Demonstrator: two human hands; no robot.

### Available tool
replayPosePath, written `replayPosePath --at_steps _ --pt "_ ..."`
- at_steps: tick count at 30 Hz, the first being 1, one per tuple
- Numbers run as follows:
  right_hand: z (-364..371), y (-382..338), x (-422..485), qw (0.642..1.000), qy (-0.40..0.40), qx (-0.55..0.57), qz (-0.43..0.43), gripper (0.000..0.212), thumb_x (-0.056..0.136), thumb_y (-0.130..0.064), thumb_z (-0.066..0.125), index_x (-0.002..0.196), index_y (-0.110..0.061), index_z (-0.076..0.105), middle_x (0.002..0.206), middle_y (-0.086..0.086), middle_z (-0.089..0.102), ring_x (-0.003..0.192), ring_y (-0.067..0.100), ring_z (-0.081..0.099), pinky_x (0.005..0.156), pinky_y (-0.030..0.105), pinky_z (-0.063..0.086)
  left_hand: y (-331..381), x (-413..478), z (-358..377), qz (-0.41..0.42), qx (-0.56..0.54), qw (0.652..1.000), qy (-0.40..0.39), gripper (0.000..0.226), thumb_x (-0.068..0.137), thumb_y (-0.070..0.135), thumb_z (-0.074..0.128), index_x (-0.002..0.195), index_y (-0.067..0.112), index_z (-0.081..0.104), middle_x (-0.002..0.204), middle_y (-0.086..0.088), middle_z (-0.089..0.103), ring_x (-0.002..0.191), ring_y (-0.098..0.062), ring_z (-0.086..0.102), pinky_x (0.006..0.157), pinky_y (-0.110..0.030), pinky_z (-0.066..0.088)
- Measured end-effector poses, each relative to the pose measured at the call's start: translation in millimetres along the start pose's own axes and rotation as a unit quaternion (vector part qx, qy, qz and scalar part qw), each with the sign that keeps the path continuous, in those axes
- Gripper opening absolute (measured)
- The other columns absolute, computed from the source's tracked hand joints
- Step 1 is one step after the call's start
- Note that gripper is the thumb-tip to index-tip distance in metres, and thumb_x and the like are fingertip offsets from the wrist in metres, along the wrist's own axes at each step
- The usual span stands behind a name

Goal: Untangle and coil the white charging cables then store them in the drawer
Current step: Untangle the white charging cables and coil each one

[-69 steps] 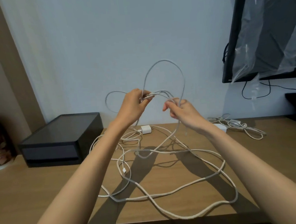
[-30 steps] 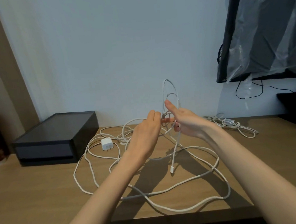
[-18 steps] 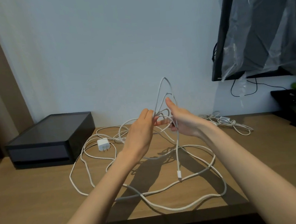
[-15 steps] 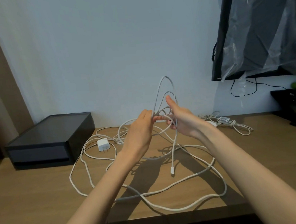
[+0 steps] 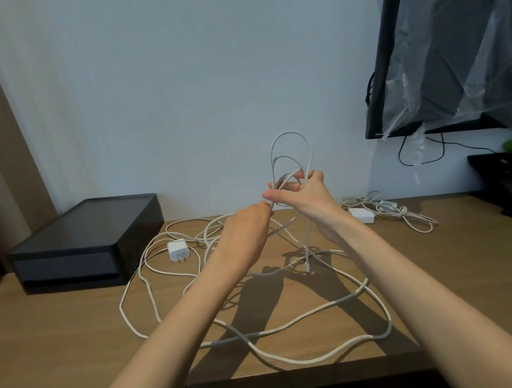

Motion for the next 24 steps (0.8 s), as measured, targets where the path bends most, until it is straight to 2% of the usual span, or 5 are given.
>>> replayPosePath --at_steps 5,12,15,19,24 --pt "0 -1 5 0.997 0.012 -0.061 -0.044 0.011 0.086 -0.013 0.069 0.089 -0.005 0.063 0.085 0.008 0.067 0.076 0.008 0.063 0.069 0.012 0.046 8 -4 -2 0.008 0.045 0.999 0.002 0.025 0.105 0.025 0.024 0.113 0.010 0.042 0.106 -0.008 0.059 0.094 -0.030 0.062 0.063 -0.032 0.033" --pt "4 -7 8 0.989 0.004 -0.129 -0.076 0.007 0.095 -0.010 0.054 0.091 -0.006 0.058 0.075 0.000 0.059 0.069 0.000 0.056 0.058 0.003 0.040 -3 -5 4 -0.010 -0.105 0.994 0.016 0.028 0.100 0.037 0.038 0.108 0.012 0.046 0.105 -0.005 0.053 0.088 -0.028 0.060 0.064 -0.035 0.040" --pt "-7 -15 16 0.982 0.071 -0.132 -0.117 0.015 0.096 -0.014 0.051 0.101 0.000 0.054 0.082 0.003 0.056 0.073 0.010 0.054 0.066 0.019 0.043 -22 -12 -8 -0.010 -0.224 0.970 0.091 0.041 0.091 0.047 0.052 0.123 0.021 0.053 0.115 0.003 0.052 0.075 -0.007 0.056 0.069 -0.030 0.047" --pt "-24 -31 19 0.967 0.173 -0.104 -0.156 0.010 0.098 -0.013 0.045 0.103 -0.010 0.037 0.082 -0.006 0.046 0.071 0.006 0.047 0.074 0.029 0.041 -54 -24 -27 -0.056 -0.356 0.890 0.281 0.015 0.091 0.025 0.060 0.106 0.023 0.064 0.113 0.009 0.056 0.078 -0.004 0.060 0.062 -0.023 0.053" --pt "-29 -41 24 0.961 0.231 -0.013 -0.154 0.011 0.098 -0.010 0.041 0.098 -0.012 0.030 0.081 -0.007 0.044 0.070 0.007 0.046 0.068 0.023 0.039 -87 -22 19 -0.139 -0.394 0.905 0.073 0.039 0.092 0.013 0.057 0.130 0.016 0.049 0.123 0.000 0.056 0.097 -0.011 0.058 0.077 -0.020 0.043"
Point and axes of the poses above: each hand's wrist, its own x-axis towards the middle knuckle, its own z-axis out of the palm, y = z × x, the point moved 3 cm from there along x, towards the middle knuckle
